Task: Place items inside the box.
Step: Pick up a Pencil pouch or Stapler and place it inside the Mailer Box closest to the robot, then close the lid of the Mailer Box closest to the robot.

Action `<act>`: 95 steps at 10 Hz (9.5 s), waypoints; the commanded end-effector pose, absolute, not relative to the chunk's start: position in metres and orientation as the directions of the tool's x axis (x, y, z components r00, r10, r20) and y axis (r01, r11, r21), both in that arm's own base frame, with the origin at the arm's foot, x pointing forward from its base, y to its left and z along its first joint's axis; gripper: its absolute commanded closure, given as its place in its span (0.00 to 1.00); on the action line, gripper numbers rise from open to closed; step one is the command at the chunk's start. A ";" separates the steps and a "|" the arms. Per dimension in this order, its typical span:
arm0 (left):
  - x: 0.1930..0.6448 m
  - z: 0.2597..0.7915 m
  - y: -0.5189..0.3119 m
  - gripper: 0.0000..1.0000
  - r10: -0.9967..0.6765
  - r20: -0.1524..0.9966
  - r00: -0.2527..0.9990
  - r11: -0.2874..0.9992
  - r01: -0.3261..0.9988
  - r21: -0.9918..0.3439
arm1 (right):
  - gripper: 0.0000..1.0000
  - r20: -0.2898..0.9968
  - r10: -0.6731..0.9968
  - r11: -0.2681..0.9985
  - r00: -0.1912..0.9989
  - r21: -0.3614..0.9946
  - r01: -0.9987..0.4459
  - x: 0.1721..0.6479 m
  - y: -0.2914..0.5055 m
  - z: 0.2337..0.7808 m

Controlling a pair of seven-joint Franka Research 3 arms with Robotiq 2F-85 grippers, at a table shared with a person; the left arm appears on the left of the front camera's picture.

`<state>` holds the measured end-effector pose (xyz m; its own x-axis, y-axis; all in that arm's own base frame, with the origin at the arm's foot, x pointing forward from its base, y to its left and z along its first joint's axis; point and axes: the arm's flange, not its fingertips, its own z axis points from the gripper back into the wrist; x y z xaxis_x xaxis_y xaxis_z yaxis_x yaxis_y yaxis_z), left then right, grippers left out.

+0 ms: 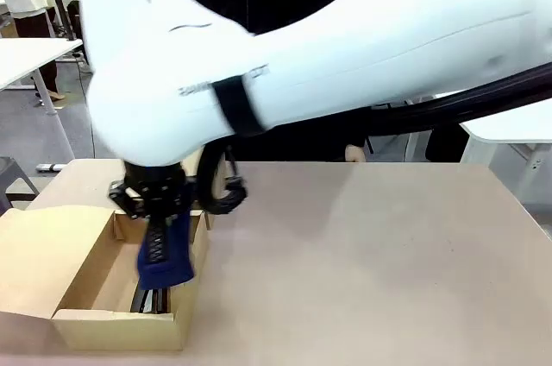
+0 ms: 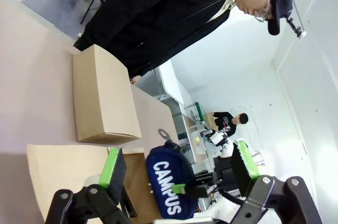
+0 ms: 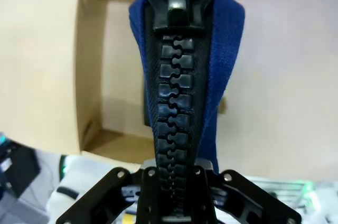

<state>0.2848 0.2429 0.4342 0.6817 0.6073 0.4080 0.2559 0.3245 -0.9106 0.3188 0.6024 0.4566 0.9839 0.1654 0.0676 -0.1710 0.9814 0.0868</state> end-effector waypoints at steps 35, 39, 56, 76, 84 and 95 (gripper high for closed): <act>0.286 0.435 0.241 0.00 0.616 0.425 0.664 0.318 0.284 -0.905 | 0.00 0.038 0.345 0.775 0.938 0.553 -0.308 0.293 0.395 0.532; 0.286 0.435 0.241 0.00 0.616 0.425 0.664 0.318 0.284 -0.905 | 0.00 0.072 0.184 0.624 0.980 0.762 -0.173 0.270 0.251 0.526; 0.286 0.435 0.241 0.00 0.616 0.425 0.664 0.318 0.284 -0.905 | 0.00 0.151 -0.107 0.328 0.983 0.939 -0.108 0.287 -0.070 0.488; 0.254 0.449 0.149 0.00 -0.362 0.930 -0.063 0.116 0.987 0.112 | 0.00 0.151 -0.107 0.328 0.983 0.939 -0.108 0.287 -0.070 0.488; 0.284 0.439 0.259 0.00 -0.818 0.575 0.015 0.309 0.854 0.418 | 0.00 0.151 -0.107 0.328 0.983 0.939 -0.108 0.287 -0.070 0.488; 0.307 0.289 0.270 0.00 -0.895 0.442 0.053 0.174 0.956 0.236 | 0.00 0.151 -0.107 0.328 0.983 0.939 -0.108 0.287 -0.070 0.488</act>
